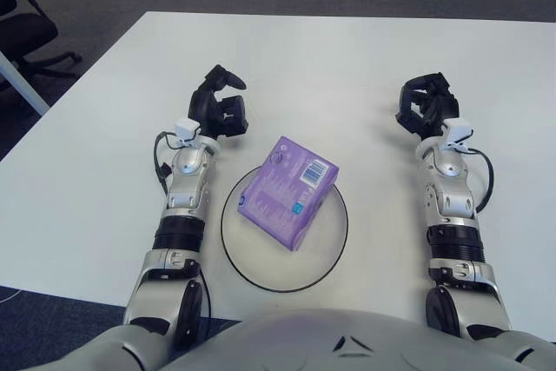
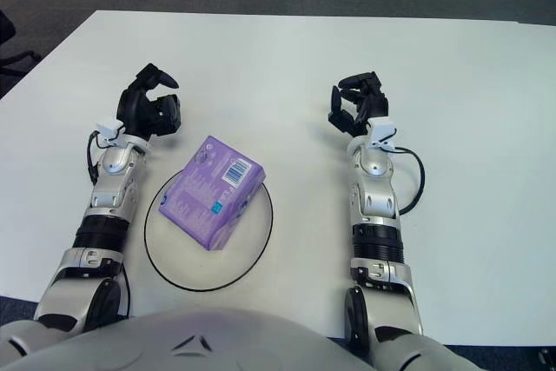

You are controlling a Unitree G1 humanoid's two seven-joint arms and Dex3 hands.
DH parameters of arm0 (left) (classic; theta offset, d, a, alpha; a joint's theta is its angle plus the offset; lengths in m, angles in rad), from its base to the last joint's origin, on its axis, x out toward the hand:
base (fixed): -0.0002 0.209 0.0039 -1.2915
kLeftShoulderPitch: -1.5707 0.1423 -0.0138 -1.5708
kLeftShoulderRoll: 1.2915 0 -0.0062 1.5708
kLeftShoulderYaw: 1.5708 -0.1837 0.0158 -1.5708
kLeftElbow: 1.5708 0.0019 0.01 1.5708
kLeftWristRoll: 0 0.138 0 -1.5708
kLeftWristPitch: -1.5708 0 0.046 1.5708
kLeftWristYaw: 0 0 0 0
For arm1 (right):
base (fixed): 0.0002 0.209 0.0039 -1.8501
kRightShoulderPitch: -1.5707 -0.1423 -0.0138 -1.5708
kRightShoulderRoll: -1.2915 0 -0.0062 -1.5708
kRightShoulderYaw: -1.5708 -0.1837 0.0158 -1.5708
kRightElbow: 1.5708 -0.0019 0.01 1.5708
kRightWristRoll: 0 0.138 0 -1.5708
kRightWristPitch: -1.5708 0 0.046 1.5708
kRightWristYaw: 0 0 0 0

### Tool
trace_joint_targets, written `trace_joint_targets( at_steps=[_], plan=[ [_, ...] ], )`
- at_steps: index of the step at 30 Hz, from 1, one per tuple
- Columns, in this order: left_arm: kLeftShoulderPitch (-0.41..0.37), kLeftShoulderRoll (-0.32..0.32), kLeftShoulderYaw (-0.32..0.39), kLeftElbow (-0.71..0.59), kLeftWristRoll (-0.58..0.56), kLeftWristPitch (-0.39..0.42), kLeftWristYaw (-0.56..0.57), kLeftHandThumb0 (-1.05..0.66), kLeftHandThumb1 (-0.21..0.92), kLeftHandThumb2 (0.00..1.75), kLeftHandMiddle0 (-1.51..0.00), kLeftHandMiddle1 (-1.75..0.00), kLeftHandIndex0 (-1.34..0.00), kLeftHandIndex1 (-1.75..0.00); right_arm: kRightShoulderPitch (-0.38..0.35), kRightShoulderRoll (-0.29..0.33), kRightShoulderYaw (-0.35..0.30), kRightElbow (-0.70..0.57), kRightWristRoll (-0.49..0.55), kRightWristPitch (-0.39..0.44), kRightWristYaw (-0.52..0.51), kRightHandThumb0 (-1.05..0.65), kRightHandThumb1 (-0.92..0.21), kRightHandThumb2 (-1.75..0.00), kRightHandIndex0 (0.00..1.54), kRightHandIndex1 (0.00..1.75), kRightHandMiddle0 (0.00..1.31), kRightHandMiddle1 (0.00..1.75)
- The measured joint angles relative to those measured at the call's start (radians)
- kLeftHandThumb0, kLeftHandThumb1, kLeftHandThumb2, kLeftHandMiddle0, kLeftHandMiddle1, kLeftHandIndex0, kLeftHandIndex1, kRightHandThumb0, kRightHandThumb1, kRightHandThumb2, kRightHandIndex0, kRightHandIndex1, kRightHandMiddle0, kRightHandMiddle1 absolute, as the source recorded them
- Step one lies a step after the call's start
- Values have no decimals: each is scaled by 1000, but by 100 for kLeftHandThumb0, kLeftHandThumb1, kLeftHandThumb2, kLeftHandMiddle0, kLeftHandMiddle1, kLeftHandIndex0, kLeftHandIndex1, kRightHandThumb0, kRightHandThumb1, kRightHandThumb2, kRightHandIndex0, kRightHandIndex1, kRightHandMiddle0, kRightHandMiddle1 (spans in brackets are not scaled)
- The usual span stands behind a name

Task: Put the tissue paper into the plate.

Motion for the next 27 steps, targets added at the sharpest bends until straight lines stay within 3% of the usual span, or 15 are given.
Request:
trace_joint_targets(
  at_steps=[11, 27],
  plan=[
    [11, 9, 12, -8, -10, 16, -17, -45, 41, 121, -132, -175, -54, -175, -15, 15, 15, 67, 0, -30, -40, -1, -30, -128, 72, 153, 42, 175],
    [20, 11, 10, -20, -6, 22, -18, -45, 41, 120, -132, -175, -54, -175, -47, 15, 7, 165, 2, -102, -56, -1, -15, -152, 76, 172, 49, 175]
  ],
)
